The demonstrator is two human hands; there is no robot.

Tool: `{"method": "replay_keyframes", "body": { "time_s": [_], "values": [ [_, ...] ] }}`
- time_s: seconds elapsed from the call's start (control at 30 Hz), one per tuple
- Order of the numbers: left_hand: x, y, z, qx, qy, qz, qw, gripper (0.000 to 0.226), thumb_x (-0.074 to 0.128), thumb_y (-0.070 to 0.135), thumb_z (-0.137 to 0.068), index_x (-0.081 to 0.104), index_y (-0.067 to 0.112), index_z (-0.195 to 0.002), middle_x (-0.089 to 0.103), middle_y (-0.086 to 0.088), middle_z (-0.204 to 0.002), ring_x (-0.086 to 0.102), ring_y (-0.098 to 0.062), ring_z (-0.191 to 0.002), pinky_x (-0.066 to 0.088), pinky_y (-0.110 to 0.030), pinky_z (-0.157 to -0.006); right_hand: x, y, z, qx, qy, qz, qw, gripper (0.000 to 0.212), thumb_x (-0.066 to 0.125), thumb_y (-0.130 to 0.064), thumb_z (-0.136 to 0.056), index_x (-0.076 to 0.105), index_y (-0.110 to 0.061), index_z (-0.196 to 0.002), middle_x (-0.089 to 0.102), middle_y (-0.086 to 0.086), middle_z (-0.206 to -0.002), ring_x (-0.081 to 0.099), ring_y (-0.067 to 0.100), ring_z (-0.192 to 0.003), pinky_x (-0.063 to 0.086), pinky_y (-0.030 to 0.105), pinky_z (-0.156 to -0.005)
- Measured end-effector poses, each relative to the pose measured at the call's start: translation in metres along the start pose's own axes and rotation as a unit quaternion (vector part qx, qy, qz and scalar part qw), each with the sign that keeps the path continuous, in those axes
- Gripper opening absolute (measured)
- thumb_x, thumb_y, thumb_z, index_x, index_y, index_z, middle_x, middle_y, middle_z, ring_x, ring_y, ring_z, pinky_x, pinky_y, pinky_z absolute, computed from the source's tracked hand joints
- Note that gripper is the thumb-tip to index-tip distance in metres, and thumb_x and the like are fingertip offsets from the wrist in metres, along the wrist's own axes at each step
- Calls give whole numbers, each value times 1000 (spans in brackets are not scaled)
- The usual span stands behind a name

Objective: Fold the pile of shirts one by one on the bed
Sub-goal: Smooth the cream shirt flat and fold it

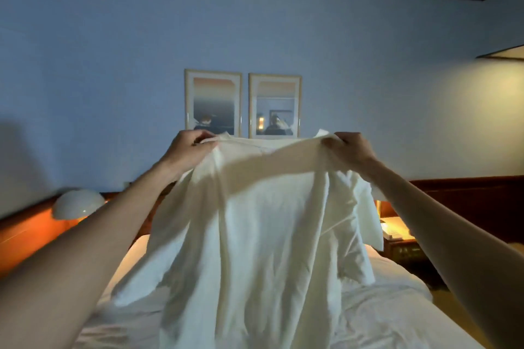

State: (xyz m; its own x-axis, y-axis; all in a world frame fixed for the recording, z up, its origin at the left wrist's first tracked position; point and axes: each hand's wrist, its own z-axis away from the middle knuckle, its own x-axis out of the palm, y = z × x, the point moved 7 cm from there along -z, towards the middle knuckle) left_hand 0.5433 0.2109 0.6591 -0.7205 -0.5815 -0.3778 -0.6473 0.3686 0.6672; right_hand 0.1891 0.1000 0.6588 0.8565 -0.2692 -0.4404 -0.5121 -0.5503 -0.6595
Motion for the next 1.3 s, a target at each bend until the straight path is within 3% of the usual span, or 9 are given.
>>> {"method": "replay_keyframes", "body": {
  "time_s": [0.17, 0.33, 0.43, 0.57, 0.7, 0.97, 1.1, 1.2, 1.3],
  "values": [
    [-26, -18, 4, -49, 53, 95, 993, 11, 68, 24, -85, 77, 23, -79, 71, 3, -86, 61, -12, -80, 46, -28, -76, 11, -17, -9, -17, -1, -34, 999, 17, 60, -21, -93, 75, -15, -87, 62, 5, -71, 58, 11, -54, 47, 24, -49],
    [-41, 3, 3, -15, 64, -113, 991, 38, 65, 35, -93, 57, 10, -64, 47, 4, -60, 42, -12, -59, 31, -29, -59, 20, -37, -13, -19, -72, 58, 996, 37, 53, -27, -99, 61, -20, -64, 61, 5, -64, 58, 21, -65, 41, 24, -54],
    [-61, 15, 1, 8, 166, -60, 984, 30, 67, 37, -91, 68, 10, -77, 53, 3, -65, 45, -11, -62, 33, -29, -59, 8, -42, -21, -17, 0, 31, 999, 37, 49, -26, -100, 55, -15, -65, 56, 5, -62, 54, 24, -73, 34, 30, -59],
    [-40, 25, 6, 11, 62, -205, 977, 41, 61, 31, -96, 51, 11, -61, 44, 1, -58, 43, -16, -63, 32, -29, -55, 20, -36, -16, 8, -69, 48, 996, 27, 47, -25, -101, 59, -14, -80, 59, 10, -78, 59, 28, -80, 46, 33, -57],
    [-60, 35, 8, 29, 160, -138, 977, 40, 56, 34, -99, 53, 7, -69, 48, -4, -63, 46, -19, -64, 33, -32, -59, 3, -38, -13, -26, 17, 18, 999, 28, 48, -30, -101, 64, -11, -89, 58, 10, -79, 55, 27, -77, 37, 34, -53],
    [-62, 12, 15, -64, 125, -90, 986, 30, 56, 34, -82, 58, 5, -72, 51, -2, -74, 44, -18, -72, 32, -31, -65, -1, -37, -9, -50, -13, 47, 998, 31, 63, -30, -93, 57, -14, -67, 54, 8, -69, 48, 23, -72, 30, 35, -55],
    [-56, 10, 18, -61, 104, -105, 987, 27, 58, 28, -90, 64, 6, -76, 55, -3, -75, 48, -20, -75, 33, -30, -67, 3, -32, -10, -44, -25, 27, 998, 36, 60, -27, -93, 59, -18, -59, 56, 4, -64, 58, 26, -72, 46, 27, -62],
    [-54, 9, 19, -53, 100, -84, 990, 16, 62, 24, -94, 75, 18, -100, 71, 0, -101, 60, -16, -97, 42, -26, -80, 9, -19, -12, 7, -47, -32, 998, 27, 60, -21, -92, 69, -9, -70, 55, 3, -64, 57, 23, -65, 48, 30, -62],
    [-47, 12, 21, -53, 85, -13, 995, 11, 60, 17, -96, 71, 18, -98, 68, -1, -97, 57, -13, -88, 42, -21, -72, 15, -13, -11, 34, -55, -61, 996, 22, 57, -17, -96, 70, -6, -83, 58, 6, -74, 56, 18, -63, 47, 26, -55]
  ]
}}
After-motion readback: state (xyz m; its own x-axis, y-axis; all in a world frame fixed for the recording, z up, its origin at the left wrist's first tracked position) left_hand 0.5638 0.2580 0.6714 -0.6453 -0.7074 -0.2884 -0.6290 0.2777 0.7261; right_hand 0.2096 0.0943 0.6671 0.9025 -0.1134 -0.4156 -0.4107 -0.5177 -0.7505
